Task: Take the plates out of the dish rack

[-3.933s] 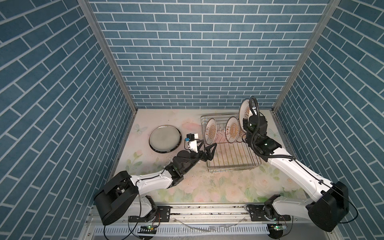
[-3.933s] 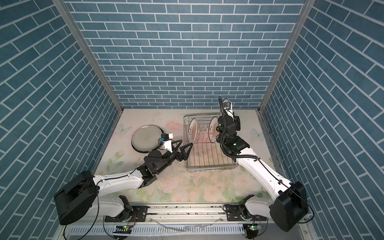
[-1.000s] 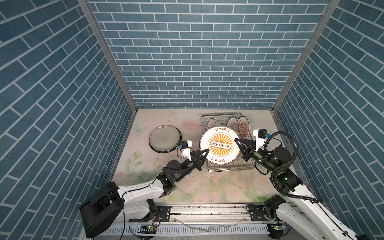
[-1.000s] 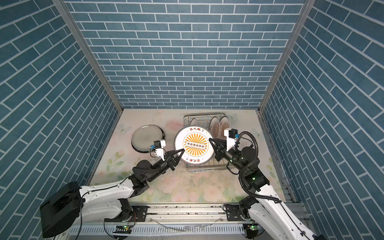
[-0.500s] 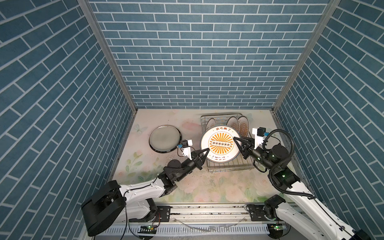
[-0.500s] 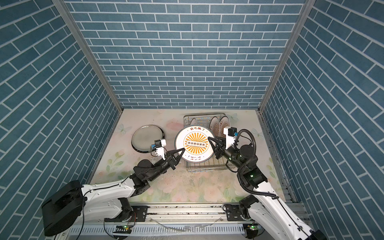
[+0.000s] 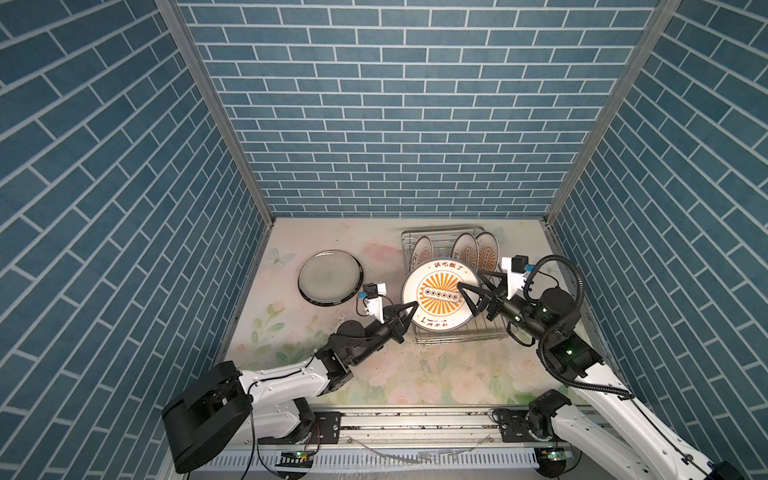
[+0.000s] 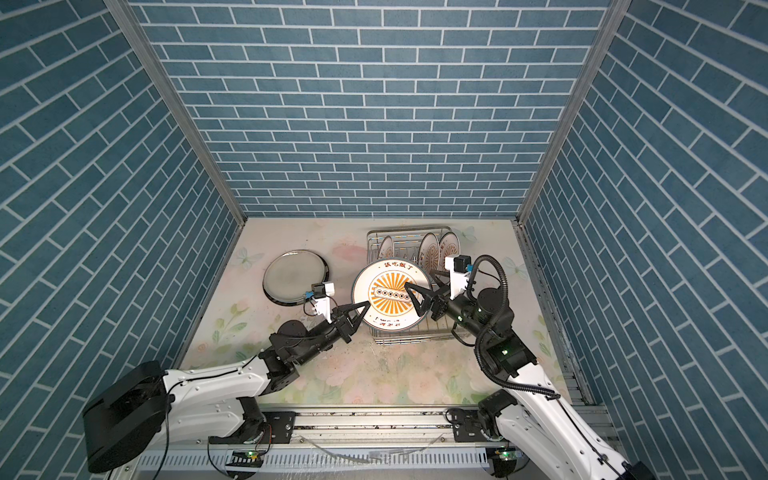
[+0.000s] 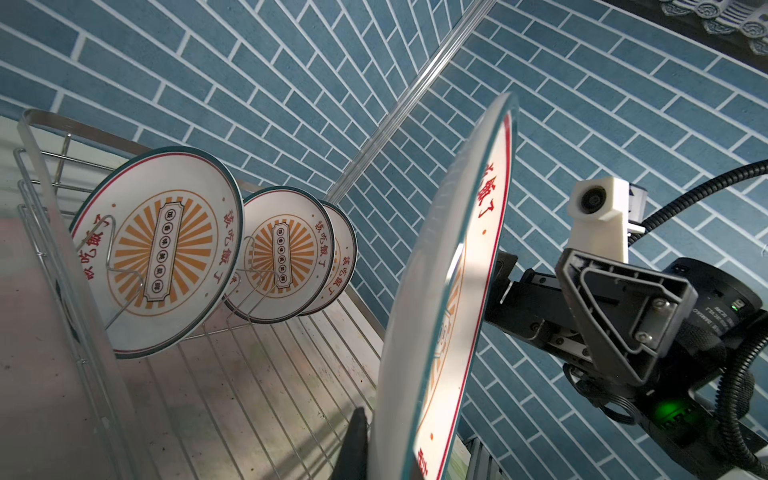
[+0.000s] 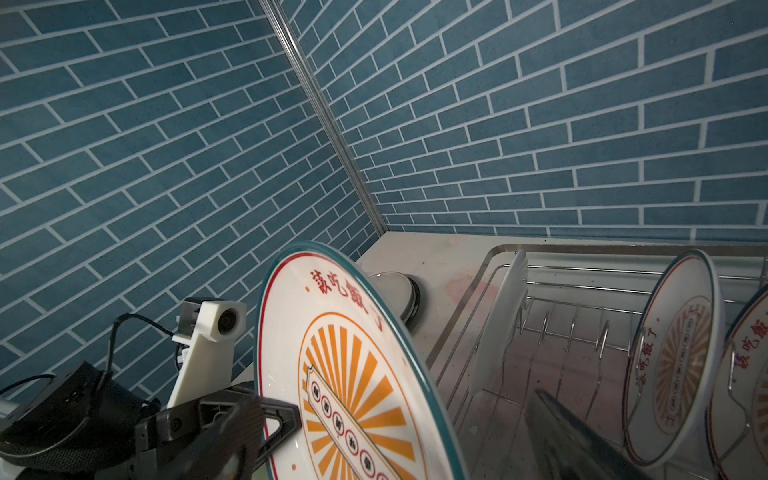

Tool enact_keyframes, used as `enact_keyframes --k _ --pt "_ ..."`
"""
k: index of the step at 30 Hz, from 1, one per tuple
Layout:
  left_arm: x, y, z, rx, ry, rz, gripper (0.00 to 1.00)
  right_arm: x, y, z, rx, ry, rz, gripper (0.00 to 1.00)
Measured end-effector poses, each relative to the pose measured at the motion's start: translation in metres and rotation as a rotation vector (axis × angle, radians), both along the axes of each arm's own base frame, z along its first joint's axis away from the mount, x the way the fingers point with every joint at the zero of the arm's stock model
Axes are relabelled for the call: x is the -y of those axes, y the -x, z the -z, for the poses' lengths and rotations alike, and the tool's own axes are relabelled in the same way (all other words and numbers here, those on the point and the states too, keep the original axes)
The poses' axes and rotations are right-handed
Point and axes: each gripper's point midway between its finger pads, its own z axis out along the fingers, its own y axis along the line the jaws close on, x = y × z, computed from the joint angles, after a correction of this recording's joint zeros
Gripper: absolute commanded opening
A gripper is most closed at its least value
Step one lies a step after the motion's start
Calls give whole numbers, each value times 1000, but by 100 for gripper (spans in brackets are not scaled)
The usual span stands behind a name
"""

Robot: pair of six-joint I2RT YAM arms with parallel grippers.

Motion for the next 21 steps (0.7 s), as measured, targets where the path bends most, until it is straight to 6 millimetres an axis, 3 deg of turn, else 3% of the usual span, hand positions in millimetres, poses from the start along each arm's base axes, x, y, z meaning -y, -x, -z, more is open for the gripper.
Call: enact_keyframes --k 11,21 --pt "-43 -5 3 -69 26 -172 0 -3 6 -3 25 8 -26 99" --pt "-89 -15 35 -213 -11 -389 0 -36 26 7 68 71 -159 97"
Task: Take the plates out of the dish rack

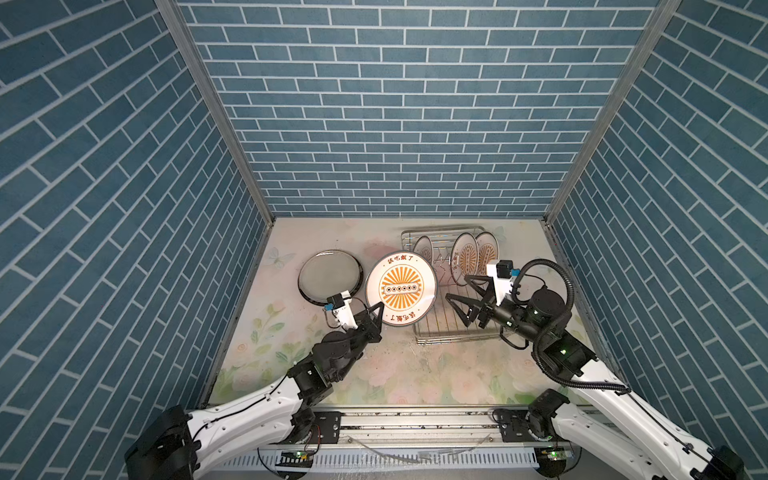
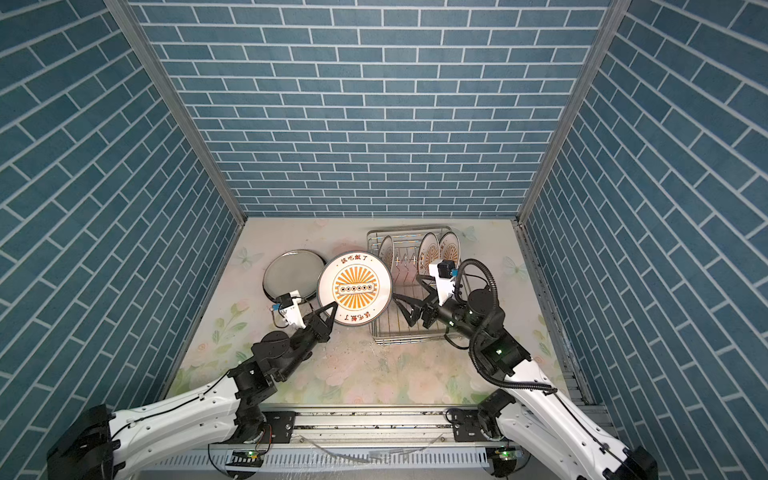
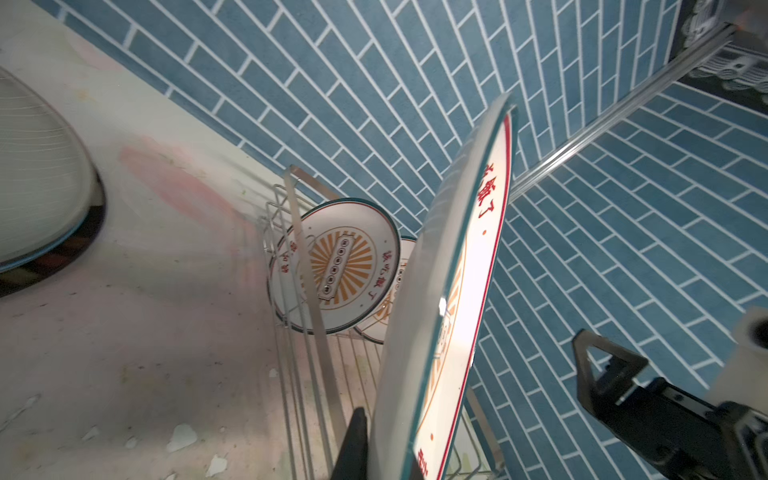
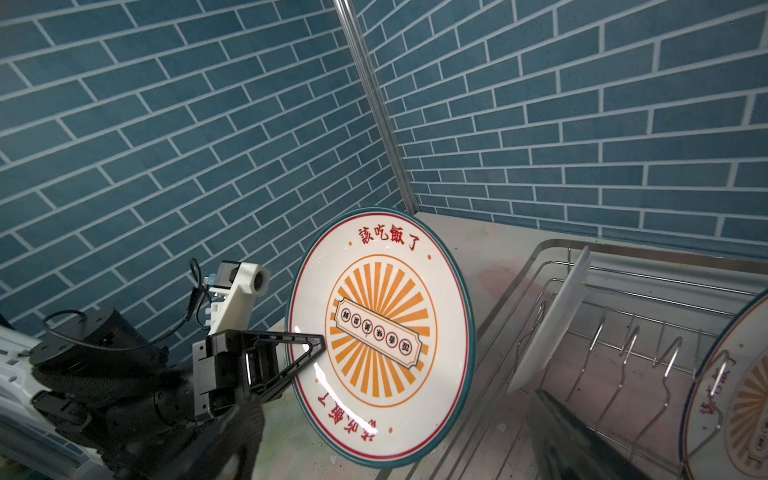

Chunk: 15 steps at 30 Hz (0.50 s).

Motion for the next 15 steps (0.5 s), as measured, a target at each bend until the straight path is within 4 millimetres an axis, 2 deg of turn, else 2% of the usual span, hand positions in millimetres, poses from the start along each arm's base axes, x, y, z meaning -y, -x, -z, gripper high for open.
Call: enact_keyframes --k 3,9,15 --pt "-13 -1 9 -31 12 -61 0 -13 3 5 -6 36 -39 95" --pt "-37 0 23 -80 22 -157 0 -52 9 13 21 169 -103 95" --pt "-62 4 45 -185 45 -269 0 -79 14 38 50 317 -130 95"
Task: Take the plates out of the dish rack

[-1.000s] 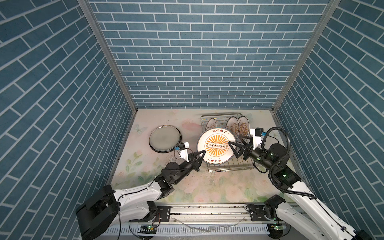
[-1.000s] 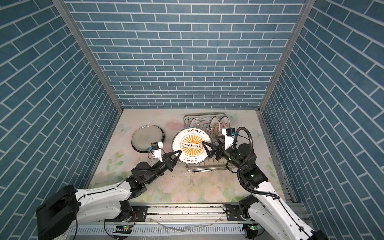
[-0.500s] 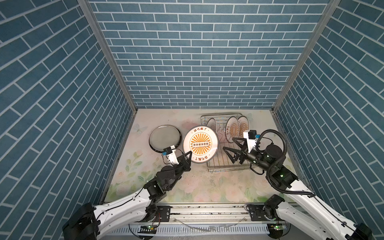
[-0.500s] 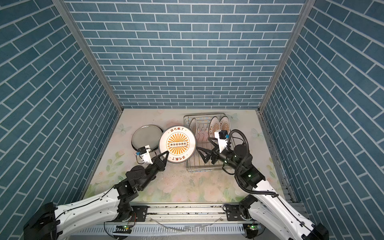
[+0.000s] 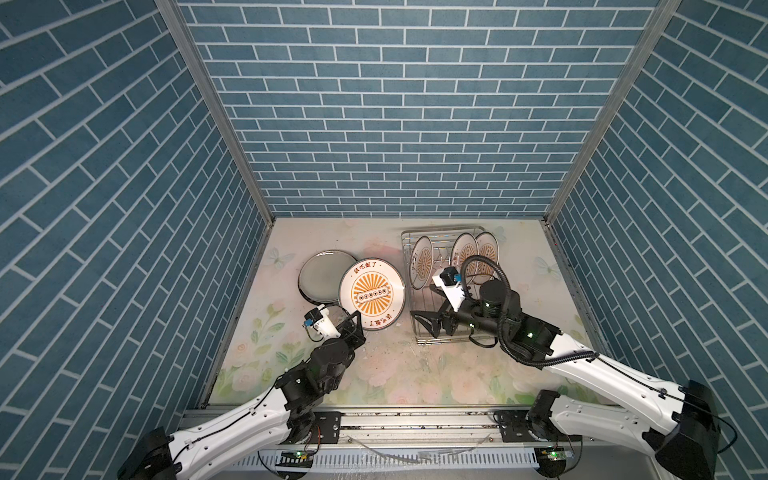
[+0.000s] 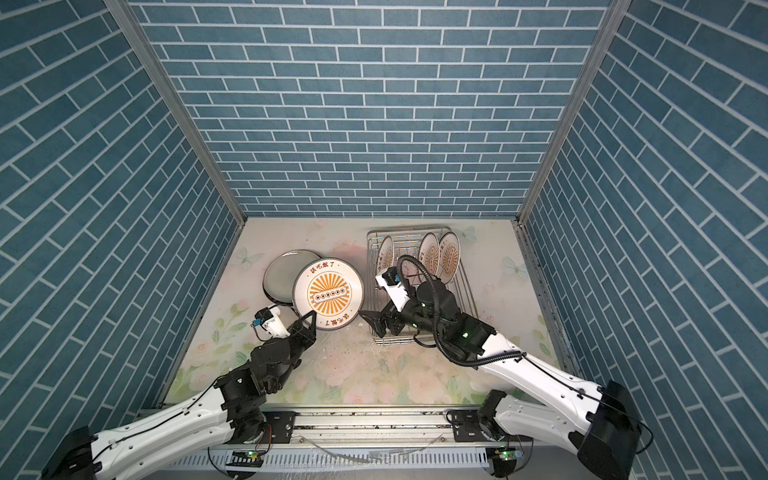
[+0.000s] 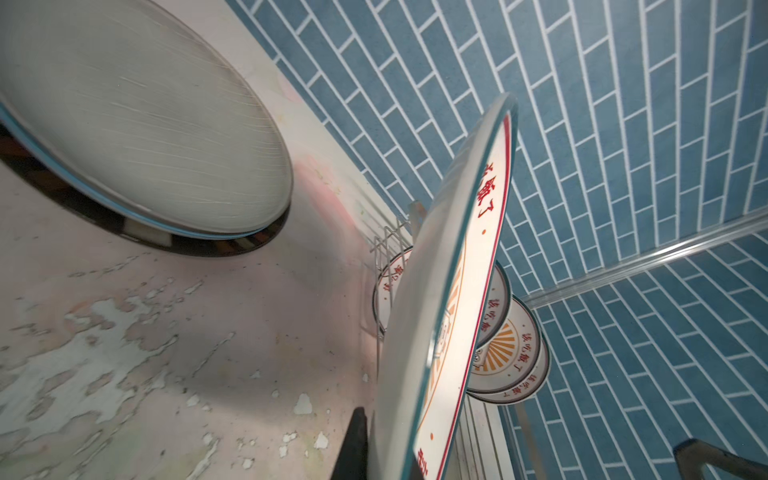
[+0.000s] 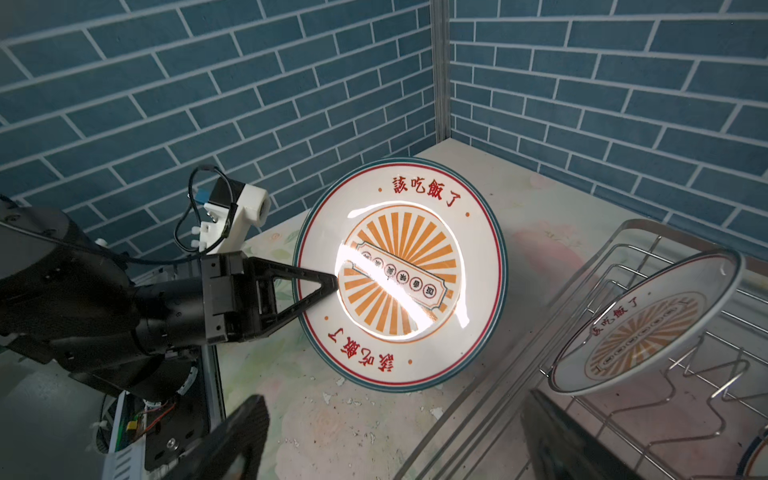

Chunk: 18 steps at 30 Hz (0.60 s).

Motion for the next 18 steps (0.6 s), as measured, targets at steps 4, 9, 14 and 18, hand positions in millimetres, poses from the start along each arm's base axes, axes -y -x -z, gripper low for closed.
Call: enact_keyframes --k 4,9,14,18 --pt "-10 4 15 -64 12 -42 0 -19 -2 15 2 62 -13 96" --pt "-15 9 36 -155 10 -66 0 -57 2 38 -9 129 -63 95" --pt "-16 17 56 -266 42 -68 0 -73 -5 54 -11 180 -51 95" --pt "-12 21 66 -327 75 -56 1 -78 -10 57 -12 191 -42 96"
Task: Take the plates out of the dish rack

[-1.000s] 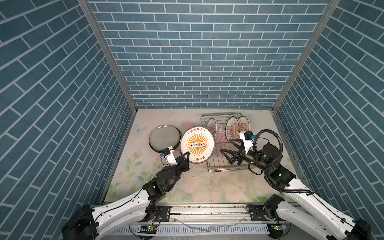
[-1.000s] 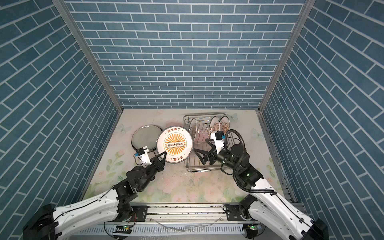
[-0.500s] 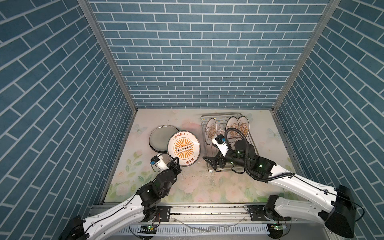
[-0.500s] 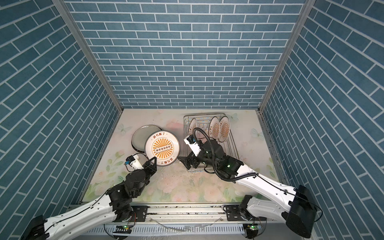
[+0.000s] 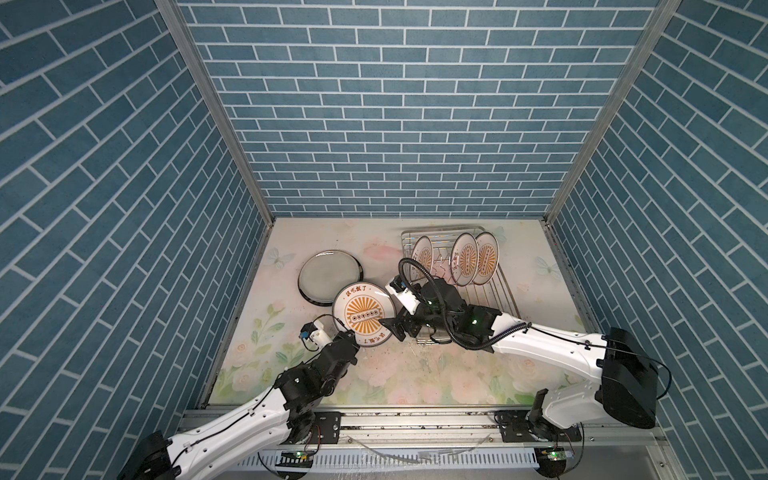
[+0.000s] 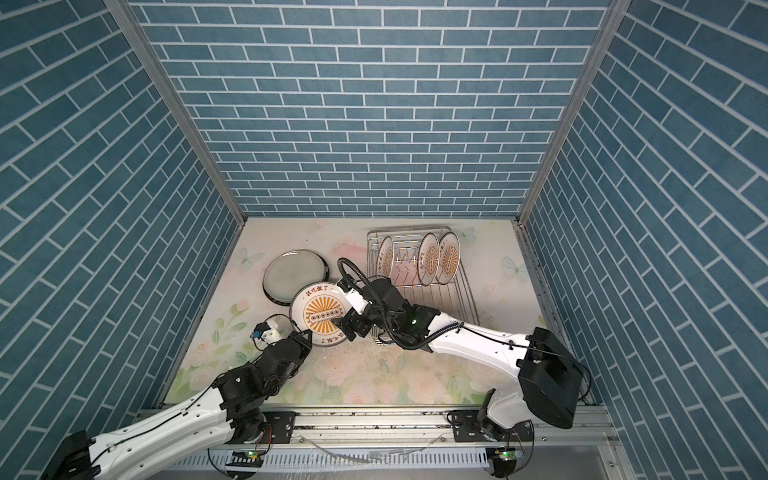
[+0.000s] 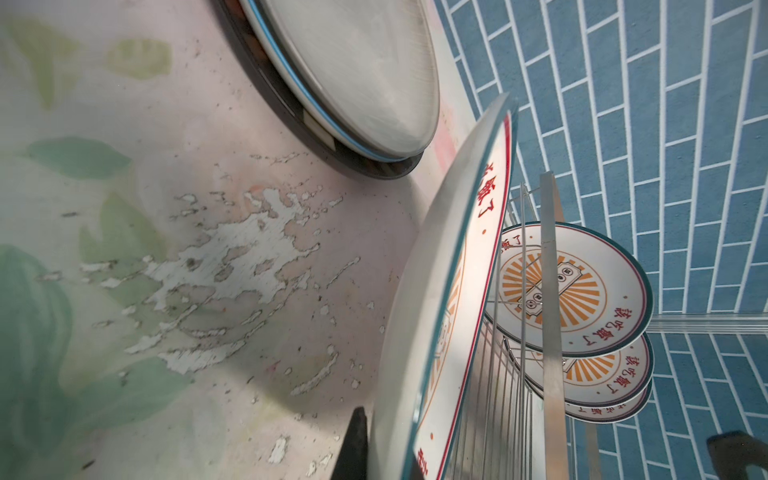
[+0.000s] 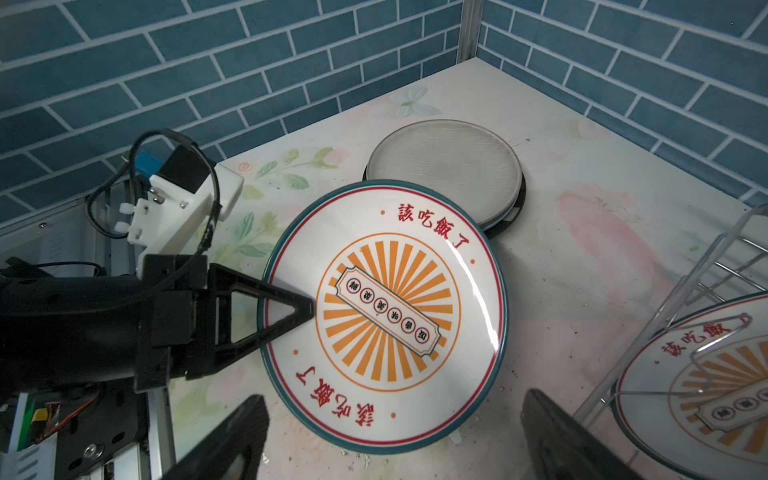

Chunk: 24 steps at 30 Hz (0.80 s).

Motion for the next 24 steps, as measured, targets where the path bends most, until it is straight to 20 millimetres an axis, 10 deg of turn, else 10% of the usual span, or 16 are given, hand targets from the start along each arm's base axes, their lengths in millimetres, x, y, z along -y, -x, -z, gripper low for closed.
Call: enact_keyframes --k 24 --pt "22 -3 40 -227 118 18 16 -13 -12 28 -37 95 22 96"
